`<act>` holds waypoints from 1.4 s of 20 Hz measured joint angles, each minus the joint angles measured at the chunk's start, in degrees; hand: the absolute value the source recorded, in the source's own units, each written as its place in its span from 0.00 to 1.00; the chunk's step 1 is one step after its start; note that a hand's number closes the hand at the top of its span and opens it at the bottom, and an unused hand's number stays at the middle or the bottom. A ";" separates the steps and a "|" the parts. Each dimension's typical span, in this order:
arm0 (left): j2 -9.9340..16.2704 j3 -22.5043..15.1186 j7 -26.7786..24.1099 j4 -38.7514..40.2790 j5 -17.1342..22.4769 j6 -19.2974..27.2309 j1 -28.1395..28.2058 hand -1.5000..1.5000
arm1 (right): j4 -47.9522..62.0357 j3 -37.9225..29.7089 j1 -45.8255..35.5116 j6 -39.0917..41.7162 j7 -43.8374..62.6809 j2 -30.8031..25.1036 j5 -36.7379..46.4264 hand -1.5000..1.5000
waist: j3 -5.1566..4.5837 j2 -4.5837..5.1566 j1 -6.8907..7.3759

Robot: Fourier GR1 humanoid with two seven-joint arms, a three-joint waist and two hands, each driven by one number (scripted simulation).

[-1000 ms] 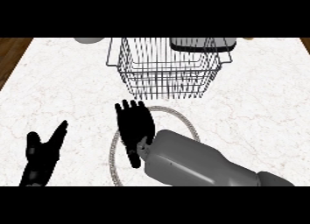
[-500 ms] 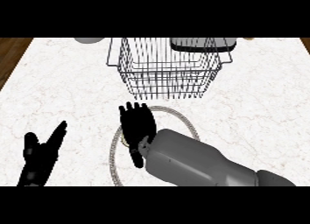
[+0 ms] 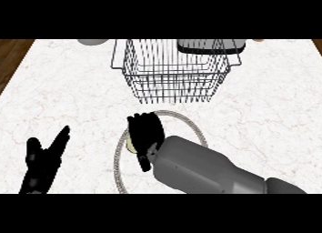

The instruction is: Pick the cupcake from the placemat and place it in the basket

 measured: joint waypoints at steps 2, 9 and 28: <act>0.12 0.22 -0.73 0.19 0.11 -0.74 0.07 0.50 | 1.01 1.44 -0.04 -0.60 -1.62 0.01 0.55 1.00 | 0.02 0.01 0.14; -0.26 0.61 0.85 -0.16 -0.21 -0.97 -0.27 0.50 | 2.94 4.30 -1.06 -2.33 -5.09 -0.03 4.87 1.00 | -0.04 -0.07 0.06; -1.19 -1.11 1.72 0.68 -2.24 -2.49 -3.16 0.50 | -6.21 1.81 -9.56 -19.67 14.60 -0.46 3.18 1.00 | -0.17 0.10 4.55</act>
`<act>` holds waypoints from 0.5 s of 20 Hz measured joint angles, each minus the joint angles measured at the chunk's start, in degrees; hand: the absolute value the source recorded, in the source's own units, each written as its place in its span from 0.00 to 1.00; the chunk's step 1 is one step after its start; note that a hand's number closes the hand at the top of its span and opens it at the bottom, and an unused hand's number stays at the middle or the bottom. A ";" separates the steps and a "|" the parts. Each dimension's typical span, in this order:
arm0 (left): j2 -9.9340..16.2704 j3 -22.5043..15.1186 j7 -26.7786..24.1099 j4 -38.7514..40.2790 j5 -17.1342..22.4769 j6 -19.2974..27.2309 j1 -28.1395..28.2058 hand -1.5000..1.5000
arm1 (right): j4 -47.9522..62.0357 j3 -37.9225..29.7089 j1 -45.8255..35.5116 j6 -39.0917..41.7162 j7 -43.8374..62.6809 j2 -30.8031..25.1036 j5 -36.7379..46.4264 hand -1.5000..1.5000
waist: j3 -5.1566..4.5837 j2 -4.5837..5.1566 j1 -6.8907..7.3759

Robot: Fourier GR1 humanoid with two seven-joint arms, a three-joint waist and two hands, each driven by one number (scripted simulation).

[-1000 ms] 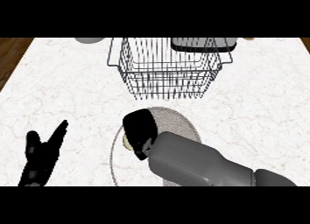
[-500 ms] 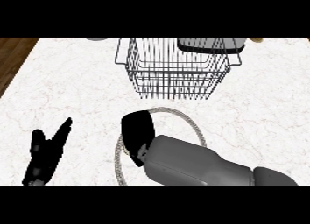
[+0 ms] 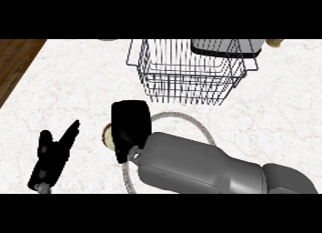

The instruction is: Pick the cupcake from the placemat and place it in the basket

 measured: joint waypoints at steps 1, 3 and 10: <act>-0.07 0.03 0.08 -0.04 -0.07 0.17 0.21 0.50 | -0.91 -1.74 -0.44 -3.02 -0.55 -0.01 0.66 1.00 | 0.04 -0.15 -0.25; -0.21 0.11 0.33 -0.08 -0.09 0.36 0.46 0.50 | -2.33 -4.78 -2.31 -8.36 -1.07 -0.04 2.33 1.00 | 0.05 -0.45 -0.60; -0.13 1.08 0.78 -0.49 0.14 0.80 1.89 0.50 | -3.45 -11.65 -11.04 -18.31 1.68 -0.15 8.76 1.00 | -0.10 -1.12 -2.36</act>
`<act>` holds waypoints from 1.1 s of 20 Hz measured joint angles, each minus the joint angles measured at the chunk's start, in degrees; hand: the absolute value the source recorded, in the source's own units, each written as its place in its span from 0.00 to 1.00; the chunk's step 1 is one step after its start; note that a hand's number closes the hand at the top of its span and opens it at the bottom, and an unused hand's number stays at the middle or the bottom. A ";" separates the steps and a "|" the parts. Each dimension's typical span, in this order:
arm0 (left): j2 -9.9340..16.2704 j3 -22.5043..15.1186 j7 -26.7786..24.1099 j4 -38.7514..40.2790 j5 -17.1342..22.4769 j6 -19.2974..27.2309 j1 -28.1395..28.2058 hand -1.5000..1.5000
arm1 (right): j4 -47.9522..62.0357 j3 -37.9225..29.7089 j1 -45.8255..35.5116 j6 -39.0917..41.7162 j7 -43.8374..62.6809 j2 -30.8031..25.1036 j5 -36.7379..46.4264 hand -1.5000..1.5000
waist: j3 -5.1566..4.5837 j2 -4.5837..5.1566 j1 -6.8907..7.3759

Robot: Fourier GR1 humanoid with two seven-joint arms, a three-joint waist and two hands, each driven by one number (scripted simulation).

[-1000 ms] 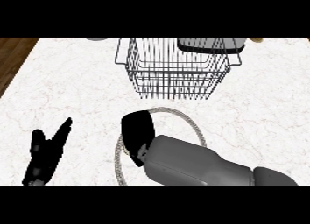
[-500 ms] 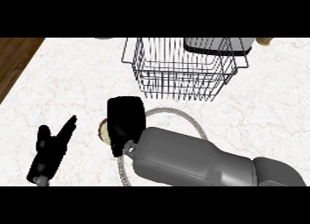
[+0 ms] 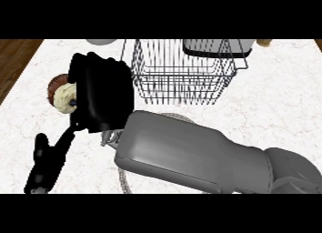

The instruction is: Pick the cupcake from the placemat and place it in the basket

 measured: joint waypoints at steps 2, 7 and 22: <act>0.01 0.29 -0.31 -0.13 0.00 0.14 0.60 0.50 | 1.16 -2.03 -3.29 0.13 1.74 -0.01 1.46 1.00 | 0.00 -0.10 -0.67; -0.01 0.89 0.23 -1.24 0.14 0.57 1.77 0.50 | 5.12 -7.75 -10.31 0.39 5.02 0.03 4.76 1.00 | 0.00 -0.03 -1.88; -0.53 1.60 -1.59 -2.15 -0.23 0.33 3.05 0.50 | 20.30 -20.43 -18.15 1.37 4.59 0.16 6.72 1.00 | 0.12 0.90 -2.79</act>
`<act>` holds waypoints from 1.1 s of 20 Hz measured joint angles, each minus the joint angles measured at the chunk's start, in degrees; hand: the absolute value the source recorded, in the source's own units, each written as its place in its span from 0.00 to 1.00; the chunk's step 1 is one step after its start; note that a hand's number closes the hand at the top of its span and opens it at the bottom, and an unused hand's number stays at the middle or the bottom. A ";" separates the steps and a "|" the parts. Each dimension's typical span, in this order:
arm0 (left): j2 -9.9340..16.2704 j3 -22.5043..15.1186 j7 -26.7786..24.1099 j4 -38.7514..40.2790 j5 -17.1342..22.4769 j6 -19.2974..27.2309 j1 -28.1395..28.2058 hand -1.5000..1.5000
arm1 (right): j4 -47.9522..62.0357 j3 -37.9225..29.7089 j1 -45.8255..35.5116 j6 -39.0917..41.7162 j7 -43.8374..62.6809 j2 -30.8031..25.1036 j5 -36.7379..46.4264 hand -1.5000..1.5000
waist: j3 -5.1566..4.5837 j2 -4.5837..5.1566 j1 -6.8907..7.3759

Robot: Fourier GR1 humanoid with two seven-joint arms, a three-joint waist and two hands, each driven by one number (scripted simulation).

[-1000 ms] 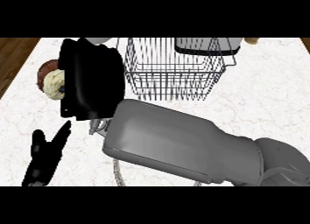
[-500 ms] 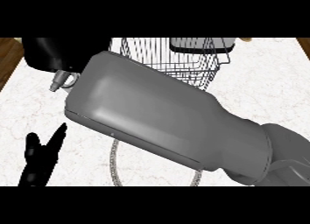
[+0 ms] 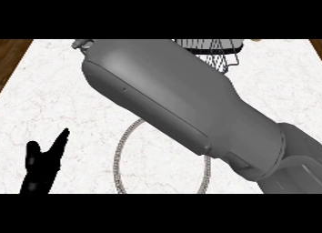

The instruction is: Pick the cupcake from the placemat and place it in the basket

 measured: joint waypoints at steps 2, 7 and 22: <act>-0.16 0.11 -0.38 -0.09 -0.11 0.03 0.18 0.50 | 1.28 -0.53 1.25 -0.35 -1.50 0.05 -0.01 1.00 | 0.02 0.03 -0.04; -0.15 0.24 0.58 -0.66 -0.07 -0.39 -0.08 0.50 | 5.10 -2.24 4.24 -2.88 -5.73 0.25 -0.77 1.00 | -0.03 0.28 0.39; -0.75 0.84 -0.35 0.35 -0.78 -1.33 -0.59 0.50 | 7.15 -11.32 17.95 -12.19 -21.71 0.26 -8.61 1.00 | 0.21 0.39 0.53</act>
